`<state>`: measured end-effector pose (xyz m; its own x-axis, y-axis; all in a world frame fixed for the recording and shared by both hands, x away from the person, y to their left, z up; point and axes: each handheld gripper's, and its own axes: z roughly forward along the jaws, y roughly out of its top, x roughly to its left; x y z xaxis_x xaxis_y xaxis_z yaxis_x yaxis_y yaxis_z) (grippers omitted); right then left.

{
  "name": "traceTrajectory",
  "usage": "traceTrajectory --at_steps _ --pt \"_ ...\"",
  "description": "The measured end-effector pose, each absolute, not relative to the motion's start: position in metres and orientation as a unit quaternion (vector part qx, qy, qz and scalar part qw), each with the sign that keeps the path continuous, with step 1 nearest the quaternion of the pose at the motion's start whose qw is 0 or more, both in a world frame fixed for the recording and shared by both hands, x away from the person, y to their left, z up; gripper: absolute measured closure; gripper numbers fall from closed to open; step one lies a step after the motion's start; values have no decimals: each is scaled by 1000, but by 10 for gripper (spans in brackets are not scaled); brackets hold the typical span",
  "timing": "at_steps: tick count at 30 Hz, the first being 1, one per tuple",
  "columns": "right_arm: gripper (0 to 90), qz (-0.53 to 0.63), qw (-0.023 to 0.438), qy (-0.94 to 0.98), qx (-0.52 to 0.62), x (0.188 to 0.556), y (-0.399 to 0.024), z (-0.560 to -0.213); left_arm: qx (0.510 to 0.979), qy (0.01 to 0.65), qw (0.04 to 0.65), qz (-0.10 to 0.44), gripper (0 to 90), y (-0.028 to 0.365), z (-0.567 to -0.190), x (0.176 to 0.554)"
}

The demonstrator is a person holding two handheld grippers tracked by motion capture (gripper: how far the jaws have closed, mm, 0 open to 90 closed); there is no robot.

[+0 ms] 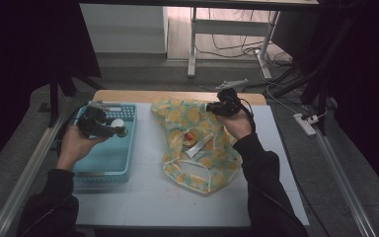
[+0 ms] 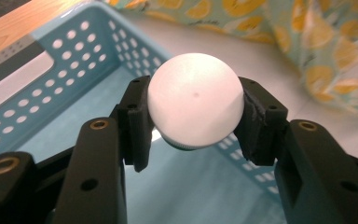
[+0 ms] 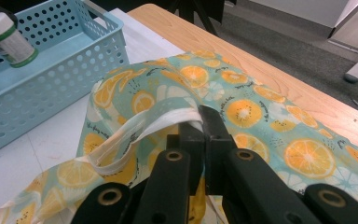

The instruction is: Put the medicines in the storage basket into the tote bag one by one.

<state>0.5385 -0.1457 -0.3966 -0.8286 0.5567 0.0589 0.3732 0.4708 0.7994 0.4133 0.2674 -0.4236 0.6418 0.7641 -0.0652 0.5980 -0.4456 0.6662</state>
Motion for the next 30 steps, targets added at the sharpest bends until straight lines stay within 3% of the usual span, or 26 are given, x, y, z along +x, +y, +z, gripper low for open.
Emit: traceTrajectory --at_steps 16,30 --pt "886 436 108 851 271 538 -145 -395 865 331 363 105 511 192 -405 415" --pt "885 436 111 850 274 540 -147 -394 886 281 359 80 511 115 -419 441"
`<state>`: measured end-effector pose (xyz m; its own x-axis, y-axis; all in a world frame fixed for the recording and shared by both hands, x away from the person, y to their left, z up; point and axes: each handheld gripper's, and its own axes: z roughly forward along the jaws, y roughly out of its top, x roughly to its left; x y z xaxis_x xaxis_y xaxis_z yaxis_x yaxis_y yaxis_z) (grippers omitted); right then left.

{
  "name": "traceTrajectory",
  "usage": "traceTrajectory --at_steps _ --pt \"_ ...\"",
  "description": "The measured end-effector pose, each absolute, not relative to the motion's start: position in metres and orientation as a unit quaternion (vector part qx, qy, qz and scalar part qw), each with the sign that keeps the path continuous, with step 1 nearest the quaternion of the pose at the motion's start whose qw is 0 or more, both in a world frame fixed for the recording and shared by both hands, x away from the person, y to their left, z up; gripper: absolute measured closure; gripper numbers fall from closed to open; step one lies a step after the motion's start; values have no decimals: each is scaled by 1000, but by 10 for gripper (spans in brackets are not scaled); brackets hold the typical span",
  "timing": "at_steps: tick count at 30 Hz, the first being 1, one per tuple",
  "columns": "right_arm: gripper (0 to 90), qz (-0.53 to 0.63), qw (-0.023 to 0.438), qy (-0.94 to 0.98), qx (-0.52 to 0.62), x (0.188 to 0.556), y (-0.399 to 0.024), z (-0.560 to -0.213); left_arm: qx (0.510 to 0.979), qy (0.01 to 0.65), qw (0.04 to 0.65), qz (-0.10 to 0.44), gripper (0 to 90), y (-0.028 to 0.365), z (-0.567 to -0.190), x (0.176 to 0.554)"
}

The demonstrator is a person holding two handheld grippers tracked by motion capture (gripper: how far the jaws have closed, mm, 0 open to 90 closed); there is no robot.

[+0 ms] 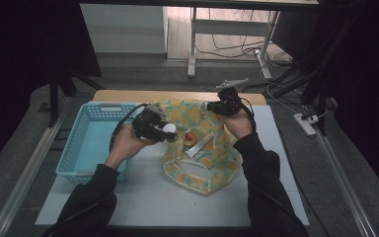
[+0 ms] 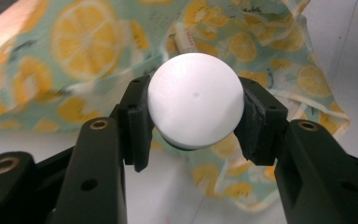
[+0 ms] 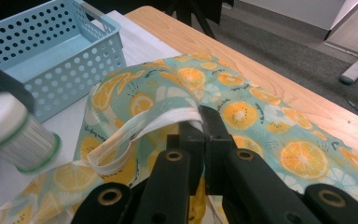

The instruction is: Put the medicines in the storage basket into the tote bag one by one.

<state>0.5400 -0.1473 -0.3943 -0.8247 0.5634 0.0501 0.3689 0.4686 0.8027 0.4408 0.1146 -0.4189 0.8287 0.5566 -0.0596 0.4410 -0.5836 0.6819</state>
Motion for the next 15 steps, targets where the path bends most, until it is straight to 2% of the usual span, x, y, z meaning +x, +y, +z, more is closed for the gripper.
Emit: traceTrajectory --at_steps 15 --pt "885 438 111 849 274 542 -148 -395 891 271 356 78 511 59 -444 475"
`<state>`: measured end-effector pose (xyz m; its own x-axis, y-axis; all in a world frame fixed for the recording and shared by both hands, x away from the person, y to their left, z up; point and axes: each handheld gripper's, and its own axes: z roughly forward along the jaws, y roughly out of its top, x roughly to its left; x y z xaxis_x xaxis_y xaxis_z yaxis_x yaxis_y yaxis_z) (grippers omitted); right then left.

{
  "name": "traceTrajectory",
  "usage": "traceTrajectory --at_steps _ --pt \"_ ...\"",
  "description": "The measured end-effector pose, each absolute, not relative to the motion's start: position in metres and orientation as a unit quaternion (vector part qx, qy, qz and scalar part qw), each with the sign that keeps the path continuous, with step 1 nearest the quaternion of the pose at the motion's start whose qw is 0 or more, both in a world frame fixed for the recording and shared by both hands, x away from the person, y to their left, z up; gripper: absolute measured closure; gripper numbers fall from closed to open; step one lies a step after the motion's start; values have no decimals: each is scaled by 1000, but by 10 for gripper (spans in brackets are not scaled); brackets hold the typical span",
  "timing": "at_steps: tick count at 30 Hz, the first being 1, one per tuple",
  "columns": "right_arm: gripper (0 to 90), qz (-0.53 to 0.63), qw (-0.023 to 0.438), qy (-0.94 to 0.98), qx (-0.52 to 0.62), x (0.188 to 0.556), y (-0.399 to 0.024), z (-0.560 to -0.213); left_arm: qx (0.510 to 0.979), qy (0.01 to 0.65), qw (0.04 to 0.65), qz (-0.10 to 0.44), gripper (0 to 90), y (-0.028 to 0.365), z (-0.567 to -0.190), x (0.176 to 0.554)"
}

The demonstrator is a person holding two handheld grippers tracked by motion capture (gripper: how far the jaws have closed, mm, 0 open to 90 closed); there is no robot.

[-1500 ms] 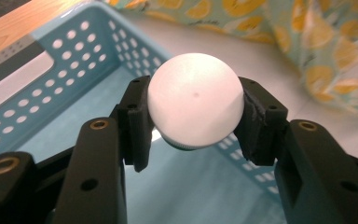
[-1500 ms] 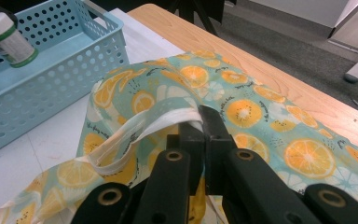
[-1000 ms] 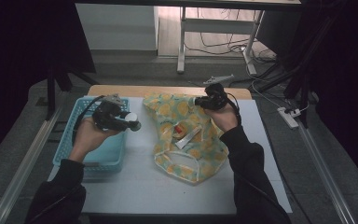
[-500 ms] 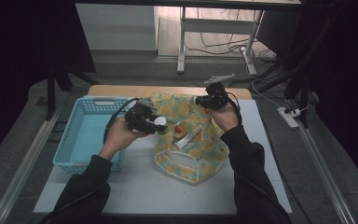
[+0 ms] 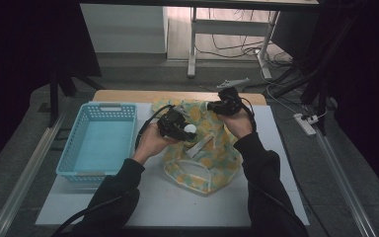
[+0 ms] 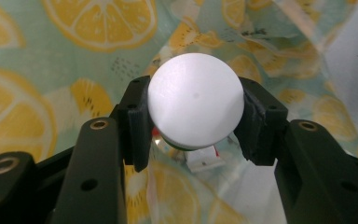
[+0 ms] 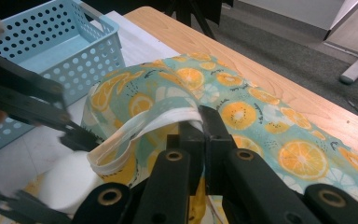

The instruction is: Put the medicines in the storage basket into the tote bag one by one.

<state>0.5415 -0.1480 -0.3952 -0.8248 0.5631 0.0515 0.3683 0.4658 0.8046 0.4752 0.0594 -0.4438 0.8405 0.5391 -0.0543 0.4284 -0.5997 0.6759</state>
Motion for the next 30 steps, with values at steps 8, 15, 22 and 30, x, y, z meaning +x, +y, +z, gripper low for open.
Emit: traceTrajectory --at_steps 8,15,22,30 --pt "885 436 111 848 281 544 -151 -398 890 275 353 85 511 46 -456 489" --pt "886 436 109 847 285 546 -153 -400 887 278 356 93 511 37 -464 499" --pt "885 436 110 845 290 549 -155 -402 885 279 357 103 511 30 -474 507" --pt "886 433 108 845 296 551 -158 -405 882 286 358 107 511 24 -484 515"
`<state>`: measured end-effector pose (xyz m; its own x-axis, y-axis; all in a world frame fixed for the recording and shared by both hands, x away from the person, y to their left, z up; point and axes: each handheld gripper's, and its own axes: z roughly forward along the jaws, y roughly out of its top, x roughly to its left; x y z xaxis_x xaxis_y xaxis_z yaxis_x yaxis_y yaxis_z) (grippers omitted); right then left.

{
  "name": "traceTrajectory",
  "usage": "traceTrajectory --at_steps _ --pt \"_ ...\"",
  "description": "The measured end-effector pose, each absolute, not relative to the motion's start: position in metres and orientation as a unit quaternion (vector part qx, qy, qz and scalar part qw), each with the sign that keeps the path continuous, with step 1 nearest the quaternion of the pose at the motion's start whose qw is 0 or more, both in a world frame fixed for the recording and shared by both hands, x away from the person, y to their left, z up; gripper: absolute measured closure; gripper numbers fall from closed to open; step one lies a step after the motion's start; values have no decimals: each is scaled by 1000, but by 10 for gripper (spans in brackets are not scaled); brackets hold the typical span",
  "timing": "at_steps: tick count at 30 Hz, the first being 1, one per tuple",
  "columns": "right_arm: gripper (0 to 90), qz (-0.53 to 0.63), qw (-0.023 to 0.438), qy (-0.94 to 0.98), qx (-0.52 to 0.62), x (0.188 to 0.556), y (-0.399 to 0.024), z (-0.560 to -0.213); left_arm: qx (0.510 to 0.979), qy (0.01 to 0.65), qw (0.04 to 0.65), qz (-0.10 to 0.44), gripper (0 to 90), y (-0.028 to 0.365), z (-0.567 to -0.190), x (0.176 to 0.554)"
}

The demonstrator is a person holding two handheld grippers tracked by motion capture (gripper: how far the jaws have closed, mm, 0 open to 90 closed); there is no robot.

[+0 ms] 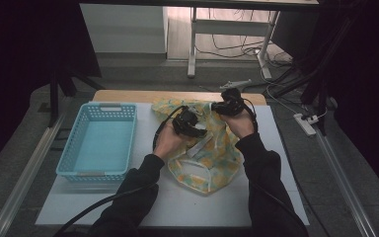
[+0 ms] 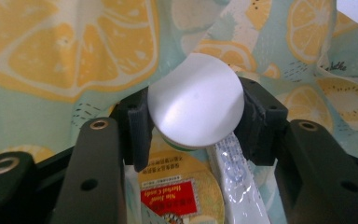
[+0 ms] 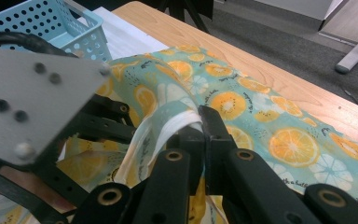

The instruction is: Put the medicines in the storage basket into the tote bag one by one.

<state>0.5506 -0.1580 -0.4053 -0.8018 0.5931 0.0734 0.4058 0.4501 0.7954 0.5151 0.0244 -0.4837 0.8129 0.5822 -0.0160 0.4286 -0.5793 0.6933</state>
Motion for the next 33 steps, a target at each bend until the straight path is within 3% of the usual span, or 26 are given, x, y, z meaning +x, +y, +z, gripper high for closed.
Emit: traceTrajectory --at_steps 18,28,33 --pt "885 431 107 847 293 550 -157 -408 885 302 331 123 499 21 -497 518" --pt "885 433 108 845 296 549 -159 -407 885 288 343 128 371 21 -487 511" --pt "885 434 108 844 297 549 -159 -406 889 279 342 123 364 23 -481 506"
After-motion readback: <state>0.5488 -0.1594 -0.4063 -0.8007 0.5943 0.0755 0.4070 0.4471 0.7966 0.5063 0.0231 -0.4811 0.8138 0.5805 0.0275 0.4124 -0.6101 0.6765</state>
